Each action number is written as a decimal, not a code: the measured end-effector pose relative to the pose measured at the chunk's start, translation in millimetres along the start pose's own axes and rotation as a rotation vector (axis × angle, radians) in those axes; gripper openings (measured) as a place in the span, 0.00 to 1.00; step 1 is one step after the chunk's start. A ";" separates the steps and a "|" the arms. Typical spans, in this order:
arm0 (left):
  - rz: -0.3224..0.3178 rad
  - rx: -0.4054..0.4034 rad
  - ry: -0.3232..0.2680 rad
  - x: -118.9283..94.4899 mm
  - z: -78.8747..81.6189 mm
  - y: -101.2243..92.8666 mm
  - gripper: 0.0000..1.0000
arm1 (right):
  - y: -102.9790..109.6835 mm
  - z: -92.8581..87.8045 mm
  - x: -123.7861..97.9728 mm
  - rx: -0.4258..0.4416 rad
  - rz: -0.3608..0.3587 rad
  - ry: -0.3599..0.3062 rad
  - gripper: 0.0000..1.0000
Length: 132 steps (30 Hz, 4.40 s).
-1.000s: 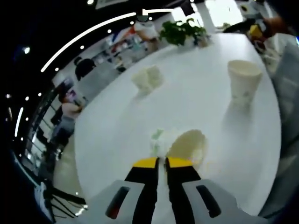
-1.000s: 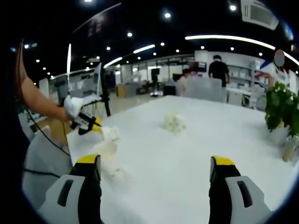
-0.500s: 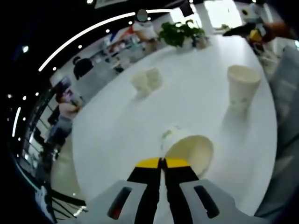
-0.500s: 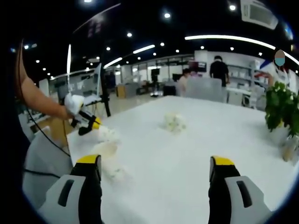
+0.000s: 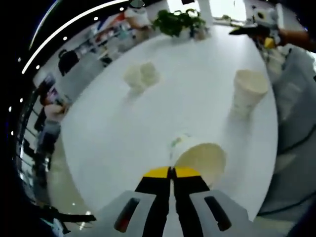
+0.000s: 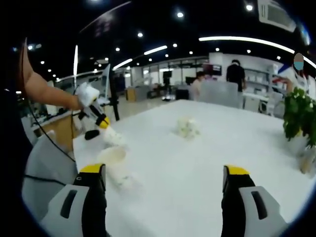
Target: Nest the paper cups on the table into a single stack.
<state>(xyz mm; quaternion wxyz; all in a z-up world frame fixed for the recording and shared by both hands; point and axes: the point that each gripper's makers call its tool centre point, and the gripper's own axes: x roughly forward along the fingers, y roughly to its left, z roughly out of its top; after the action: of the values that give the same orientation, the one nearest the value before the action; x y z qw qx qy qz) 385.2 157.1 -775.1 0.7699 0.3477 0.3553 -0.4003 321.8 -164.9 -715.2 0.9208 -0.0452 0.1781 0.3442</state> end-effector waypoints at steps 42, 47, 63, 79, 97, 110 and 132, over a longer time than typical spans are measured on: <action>-0.382 0.103 0.545 -111.4 68.4 47.5 0.00 | -4.2 -4.0 -4.0 0.001 0.015 0.028 1.00; -0.350 0.100 0.585 -124.4 78.9 62.0 0.00 | -1.2 -4.9 -2.4 -0.003 0.024 0.039 1.00; -0.364 0.100 0.571 -145.0 104.5 59.2 0.00 | -1.3 -3.7 -8.1 -0.009 0.021 0.039 1.00; -0.353 0.153 0.538 -125.7 143.4 21.1 0.00 | -1.2 -0.9 -10.5 -0.016 0.027 0.035 1.00; -0.410 0.165 0.486 -110.0 186.2 -38.2 0.00 | 0.6 -0.3 -19.9 0.002 0.017 0.020 1.00; -0.450 0.164 0.514 -98.2 202.9 -70.5 0.00 | 0.5 -2.2 -24.0 0.011 0.012 0.012 1.00; -0.450 0.146 0.544 -77.4 209.5 -83.4 0.00 | -9.1 4.3 -29.7 0.019 -0.004 -0.004 1.00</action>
<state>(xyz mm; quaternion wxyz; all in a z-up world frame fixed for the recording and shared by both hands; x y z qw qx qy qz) 336.5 -22.5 -626.1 0.5128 0.4086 0.5855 -0.4768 308.2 -189.2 -701.0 0.9222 -0.0362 0.1793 0.3408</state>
